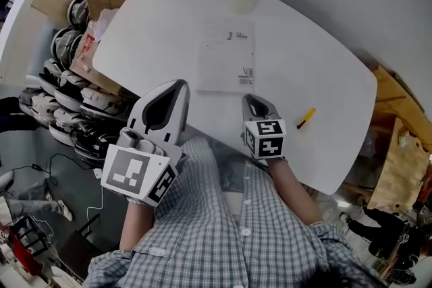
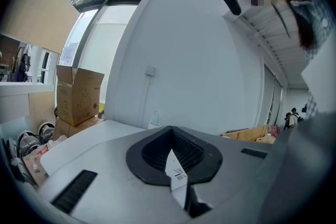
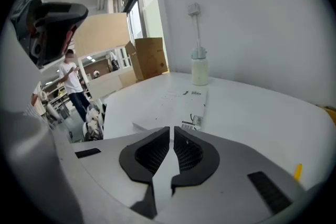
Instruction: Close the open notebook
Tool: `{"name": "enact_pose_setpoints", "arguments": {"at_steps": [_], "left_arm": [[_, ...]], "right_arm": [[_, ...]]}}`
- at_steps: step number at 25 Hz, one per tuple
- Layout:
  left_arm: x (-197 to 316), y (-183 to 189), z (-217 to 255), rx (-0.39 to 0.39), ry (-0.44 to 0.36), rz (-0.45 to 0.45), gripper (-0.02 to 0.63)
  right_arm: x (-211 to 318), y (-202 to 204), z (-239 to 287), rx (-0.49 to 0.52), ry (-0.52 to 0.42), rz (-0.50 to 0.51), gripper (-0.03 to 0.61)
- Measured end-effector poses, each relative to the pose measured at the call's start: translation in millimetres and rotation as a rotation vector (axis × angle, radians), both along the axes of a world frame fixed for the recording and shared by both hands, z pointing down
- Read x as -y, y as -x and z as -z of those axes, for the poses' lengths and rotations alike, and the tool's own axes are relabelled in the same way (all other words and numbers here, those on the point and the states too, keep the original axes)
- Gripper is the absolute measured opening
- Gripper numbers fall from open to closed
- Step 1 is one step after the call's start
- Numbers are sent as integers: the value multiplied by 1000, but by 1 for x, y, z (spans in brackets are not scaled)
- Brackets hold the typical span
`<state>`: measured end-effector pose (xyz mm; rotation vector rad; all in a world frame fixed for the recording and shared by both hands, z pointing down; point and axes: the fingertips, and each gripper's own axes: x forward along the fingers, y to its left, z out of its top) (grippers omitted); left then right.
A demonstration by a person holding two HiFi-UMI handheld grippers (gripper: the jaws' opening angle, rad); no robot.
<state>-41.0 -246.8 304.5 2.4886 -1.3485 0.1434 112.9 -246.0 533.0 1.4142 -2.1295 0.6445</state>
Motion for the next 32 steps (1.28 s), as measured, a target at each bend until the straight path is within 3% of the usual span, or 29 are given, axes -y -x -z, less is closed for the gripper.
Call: {"name": "enact_pose_setpoints", "arguments": {"at_steps": [12,20,23,26,32], "left_arm": [[-17,-5,16,-5,-53,-36,6],[-20,-4,24,-15,-73,-42,6],[-20,-3,27,-55,-67,-43,5],[-17,-1,30,-107,-60,-42,6],[-17,0,33,-95,-71,-42,6]], "right_arm": [[-8,-23,99,66,-203,-81,31],[-8,-10,180,102,-383,-36,31],[-8,-4,203,104,-441,-17,31],[-9,-3,221,103,-487,-6,31],[-8,-9,245,106,-544,-20,29]]}}
